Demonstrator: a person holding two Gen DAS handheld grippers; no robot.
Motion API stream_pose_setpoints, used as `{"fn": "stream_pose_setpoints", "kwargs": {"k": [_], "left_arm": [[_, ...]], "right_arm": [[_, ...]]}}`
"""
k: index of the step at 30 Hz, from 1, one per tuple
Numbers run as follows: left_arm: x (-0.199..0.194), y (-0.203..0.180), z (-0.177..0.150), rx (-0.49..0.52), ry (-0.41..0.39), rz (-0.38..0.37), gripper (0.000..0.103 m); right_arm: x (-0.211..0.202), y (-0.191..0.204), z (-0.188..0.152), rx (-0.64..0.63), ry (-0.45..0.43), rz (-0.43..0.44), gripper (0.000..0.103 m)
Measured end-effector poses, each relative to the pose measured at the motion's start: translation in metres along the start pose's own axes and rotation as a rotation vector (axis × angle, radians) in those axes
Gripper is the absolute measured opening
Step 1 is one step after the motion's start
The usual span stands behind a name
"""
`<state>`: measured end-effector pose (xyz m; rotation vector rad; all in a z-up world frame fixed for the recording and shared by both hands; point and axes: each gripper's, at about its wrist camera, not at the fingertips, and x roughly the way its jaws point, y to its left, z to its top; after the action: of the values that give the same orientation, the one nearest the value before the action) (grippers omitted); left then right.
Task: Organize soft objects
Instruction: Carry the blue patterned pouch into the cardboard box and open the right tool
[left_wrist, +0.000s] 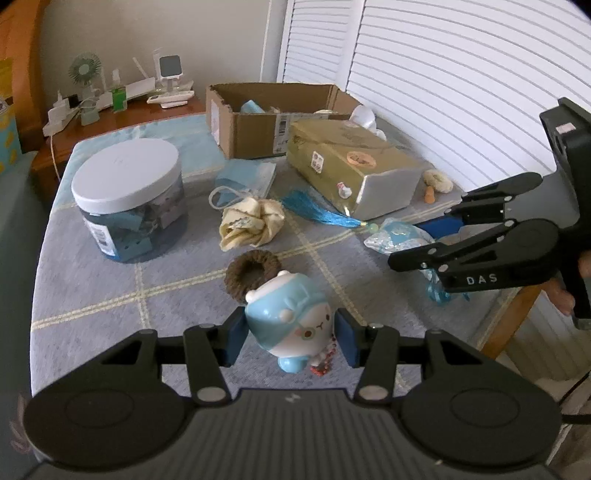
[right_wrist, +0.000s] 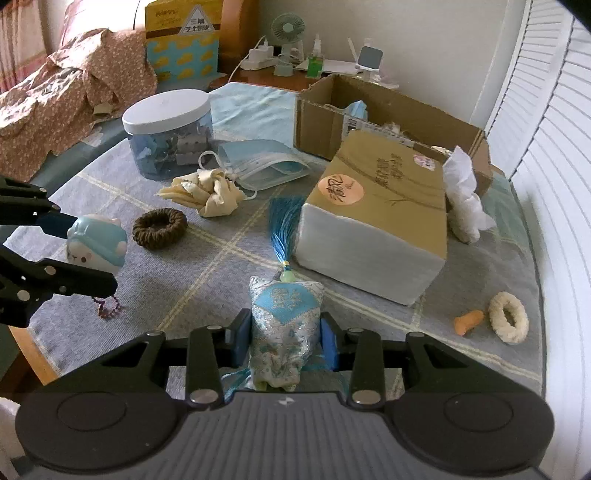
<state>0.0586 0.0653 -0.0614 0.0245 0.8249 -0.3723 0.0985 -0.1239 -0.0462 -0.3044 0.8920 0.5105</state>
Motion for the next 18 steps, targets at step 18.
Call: {"fn": "stream_pose_setpoints", "kwargs": {"k": [18], "left_arm": [[0.002,-0.016,0.02,0.075,-0.038,-0.06,0.05]], "right_arm": [[-0.062,-0.031,0.014,0.01,-0.095,-0.116,0.039]]}}
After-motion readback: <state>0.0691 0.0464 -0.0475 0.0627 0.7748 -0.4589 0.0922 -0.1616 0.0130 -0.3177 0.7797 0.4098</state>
